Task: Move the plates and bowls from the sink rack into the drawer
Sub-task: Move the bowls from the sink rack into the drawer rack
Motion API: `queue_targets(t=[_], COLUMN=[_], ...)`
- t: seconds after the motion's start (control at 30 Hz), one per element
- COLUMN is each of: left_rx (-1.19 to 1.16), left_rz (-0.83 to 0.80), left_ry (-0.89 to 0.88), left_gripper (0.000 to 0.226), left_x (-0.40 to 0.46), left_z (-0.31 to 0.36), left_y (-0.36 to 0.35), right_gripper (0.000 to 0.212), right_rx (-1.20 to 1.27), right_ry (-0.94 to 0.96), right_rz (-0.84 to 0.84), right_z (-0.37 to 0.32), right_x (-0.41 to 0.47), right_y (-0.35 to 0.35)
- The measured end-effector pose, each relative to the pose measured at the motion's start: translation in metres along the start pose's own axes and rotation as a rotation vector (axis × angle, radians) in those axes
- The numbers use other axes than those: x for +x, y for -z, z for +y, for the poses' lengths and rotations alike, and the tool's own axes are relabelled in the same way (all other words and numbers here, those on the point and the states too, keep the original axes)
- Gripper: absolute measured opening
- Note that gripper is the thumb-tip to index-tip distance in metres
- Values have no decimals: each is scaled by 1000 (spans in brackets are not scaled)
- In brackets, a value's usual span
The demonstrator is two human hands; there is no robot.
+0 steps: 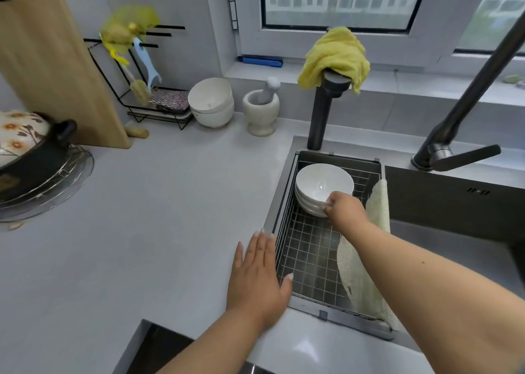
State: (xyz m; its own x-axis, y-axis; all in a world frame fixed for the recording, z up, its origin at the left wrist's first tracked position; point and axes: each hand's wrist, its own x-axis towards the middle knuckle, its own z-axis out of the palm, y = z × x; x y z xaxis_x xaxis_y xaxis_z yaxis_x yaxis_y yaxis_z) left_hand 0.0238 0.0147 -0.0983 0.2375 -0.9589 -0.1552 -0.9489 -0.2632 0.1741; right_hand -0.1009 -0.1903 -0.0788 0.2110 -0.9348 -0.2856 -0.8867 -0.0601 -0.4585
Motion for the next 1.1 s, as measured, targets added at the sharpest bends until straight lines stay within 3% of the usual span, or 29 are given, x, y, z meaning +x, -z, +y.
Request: queue_targets(t=[0.3,0.53,0.73,0.83,0.9,1.0,1.1], left_rx=[-4,-115,-979,-1211,-1393,-1675,-1776], left_rz=[0,-32,-4,76,65,5,19], left_ry=[3,33,269,343,371,416,452], left_gripper=[76,80,63,57,62,49,43], left_x=[0,0,-13,-32,-48,-82,-121], left_z=[0,-2,11,24,33,45,52], left_y=[-1,5,39,50,55,64,64], right_gripper=[4,20,29,29,29,32,29], right_rx=[235,344,388,360,339,296,304], right_ry=[37,161,224,298,358,459,557], right_rz=[173,289,253,225,207,171,136], right_z=[3,9,16,20,24,28,37], right_x=[-15,-77,-145,-175,-196,-233,-270], right_y=[10,37,34,28,26,26,24])
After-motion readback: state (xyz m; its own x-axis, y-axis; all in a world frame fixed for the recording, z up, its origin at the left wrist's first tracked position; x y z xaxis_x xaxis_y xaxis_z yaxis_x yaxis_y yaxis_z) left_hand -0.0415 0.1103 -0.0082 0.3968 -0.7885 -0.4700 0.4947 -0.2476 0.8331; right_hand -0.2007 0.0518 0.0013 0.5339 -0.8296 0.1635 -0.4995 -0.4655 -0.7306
